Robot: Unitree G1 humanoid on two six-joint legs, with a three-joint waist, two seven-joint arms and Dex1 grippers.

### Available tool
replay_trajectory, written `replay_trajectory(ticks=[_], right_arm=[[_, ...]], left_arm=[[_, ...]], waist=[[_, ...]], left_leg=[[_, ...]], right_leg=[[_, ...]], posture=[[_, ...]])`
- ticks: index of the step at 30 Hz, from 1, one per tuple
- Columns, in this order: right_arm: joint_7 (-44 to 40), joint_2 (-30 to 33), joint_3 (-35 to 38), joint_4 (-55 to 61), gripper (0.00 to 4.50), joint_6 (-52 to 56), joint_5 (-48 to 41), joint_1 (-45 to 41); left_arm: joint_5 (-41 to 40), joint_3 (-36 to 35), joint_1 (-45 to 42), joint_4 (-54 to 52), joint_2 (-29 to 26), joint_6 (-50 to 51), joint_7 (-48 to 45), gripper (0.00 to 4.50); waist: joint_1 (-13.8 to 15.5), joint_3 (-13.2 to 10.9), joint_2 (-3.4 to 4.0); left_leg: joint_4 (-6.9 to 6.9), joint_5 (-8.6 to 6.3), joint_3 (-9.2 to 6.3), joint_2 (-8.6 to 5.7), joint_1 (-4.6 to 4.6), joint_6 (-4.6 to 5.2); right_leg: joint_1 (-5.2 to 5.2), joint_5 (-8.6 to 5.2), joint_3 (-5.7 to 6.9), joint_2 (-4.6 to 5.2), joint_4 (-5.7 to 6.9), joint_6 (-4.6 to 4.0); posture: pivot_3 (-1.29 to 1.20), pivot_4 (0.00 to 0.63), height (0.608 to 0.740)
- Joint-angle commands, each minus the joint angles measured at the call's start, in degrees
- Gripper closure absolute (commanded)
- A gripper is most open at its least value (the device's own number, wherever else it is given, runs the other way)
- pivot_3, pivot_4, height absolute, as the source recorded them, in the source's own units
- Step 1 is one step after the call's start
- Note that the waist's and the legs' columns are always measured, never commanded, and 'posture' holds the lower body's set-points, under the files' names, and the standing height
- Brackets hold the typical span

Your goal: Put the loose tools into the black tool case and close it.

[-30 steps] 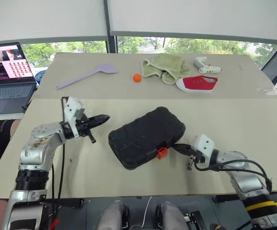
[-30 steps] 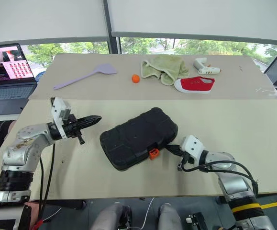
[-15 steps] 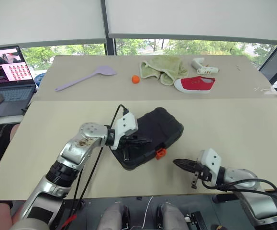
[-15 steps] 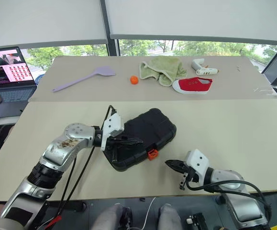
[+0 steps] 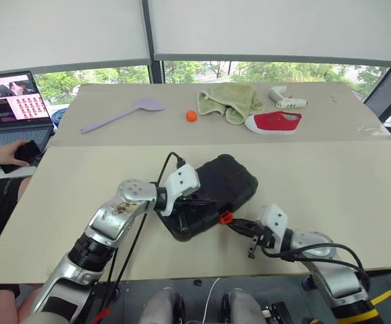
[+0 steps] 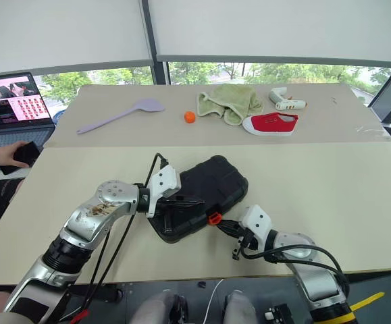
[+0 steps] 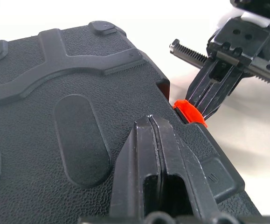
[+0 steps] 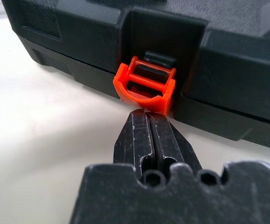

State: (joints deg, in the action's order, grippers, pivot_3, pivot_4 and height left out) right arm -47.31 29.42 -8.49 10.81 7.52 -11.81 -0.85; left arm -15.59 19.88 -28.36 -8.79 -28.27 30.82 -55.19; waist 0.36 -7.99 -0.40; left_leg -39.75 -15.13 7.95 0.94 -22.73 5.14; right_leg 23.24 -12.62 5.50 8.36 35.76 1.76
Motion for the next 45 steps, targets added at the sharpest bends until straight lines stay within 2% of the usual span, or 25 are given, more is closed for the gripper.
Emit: replay_trajectory(ticks=[1,7,11,20,25,36,45], right_arm=[[1.3,-1.8,0.9,0.9,4.50,-3.9,-0.1,-1.4],[1.2,-4.1,2.8,2.0,4.50,-6.9,-2.3,-1.3],[-0.1,-5.1,3.6,4.0,4.50,-3.6,-6.6,-0.8],[2.0,-5.8,2.0,-2.0,4.50,-6.0,-1.0,-3.6],[-1.2,-6.8,3.1,1.0,4.50,-2.7,-6.8,-4.2],[-1.2,-7.9,2.9,-1.5,4.50,-4.7,-5.8,-5.2],[-2.7,-7.5,3.6,2.2,4.50,-1.2,-9.2,-4.7]], left_arm=[[2.2,2.8,4.8,3.8,-3.1,4.1,-0.8,4.45],[1.8,2.4,5.4,3.9,-3.3,5.1,-0.5,4.45],[2.5,2.6,5.3,4.9,-3.3,4.7,-0.2,4.45],[2.1,1.9,5.9,5.2,-3.7,4.7,-0.3,4.45],[2.0,1.6,6.3,5.3,-3.9,4.8,-0.6,4.45],[2.4,1.7,7.3,6.1,-3.0,4.4,-0.2,4.45],[2.3,1.3,8.7,5.3,-2.8,4.6,0.8,4.45]], waist=[[-0.3,0.0,-0.01],[-1.1,0.0,-0.01],[-1.2,0.0,-0.01],[-1.3,0.0,-0.02],[-1.3,0.0,-0.02],[-1.3,0.0,-0.02],[-1.3,0.0,-0.01]], left_leg=[[0.01,0.00,0.00,0.01,0.00,-0.02],[0.06,0.02,0.00,0.07,0.06,-0.10],[0.08,-0.21,0.00,0.09,0.10,-0.51],[0.13,-0.36,0.06,0.16,0.33,-0.45],[0.26,-0.31,0.07,0.17,0.37,-0.55],[0.50,-0.30,0.08,0.30,0.50,-0.58],[0.58,-0.26,0.09,0.46,0.55,-0.66]], right_leg=[[0.01,-0.01,0.00,-0.01,0.01,-0.01],[0.01,-0.05,0.00,-0.04,0.06,-0.09],[0.01,-0.09,0.00,-0.05,0.08,-0.16],[-0.07,-0.15,-0.02,-0.06,0.09,-0.24],[-0.05,-0.18,-0.04,-0.05,0.11,-0.31],[-0.05,-0.24,-0.04,-0.05,0.11,-0.44],[-0.05,-0.27,-0.03,-0.14,0.08,-0.49]], posture=[[0.00,0.150,0.740],[0.00,0.150,0.740],[0.00,0.150,0.740],[0.00,0.150,0.740],[0.00,0.150,0.740],[0.00,0.150,0.740],[0.00,0.150,0.740]])
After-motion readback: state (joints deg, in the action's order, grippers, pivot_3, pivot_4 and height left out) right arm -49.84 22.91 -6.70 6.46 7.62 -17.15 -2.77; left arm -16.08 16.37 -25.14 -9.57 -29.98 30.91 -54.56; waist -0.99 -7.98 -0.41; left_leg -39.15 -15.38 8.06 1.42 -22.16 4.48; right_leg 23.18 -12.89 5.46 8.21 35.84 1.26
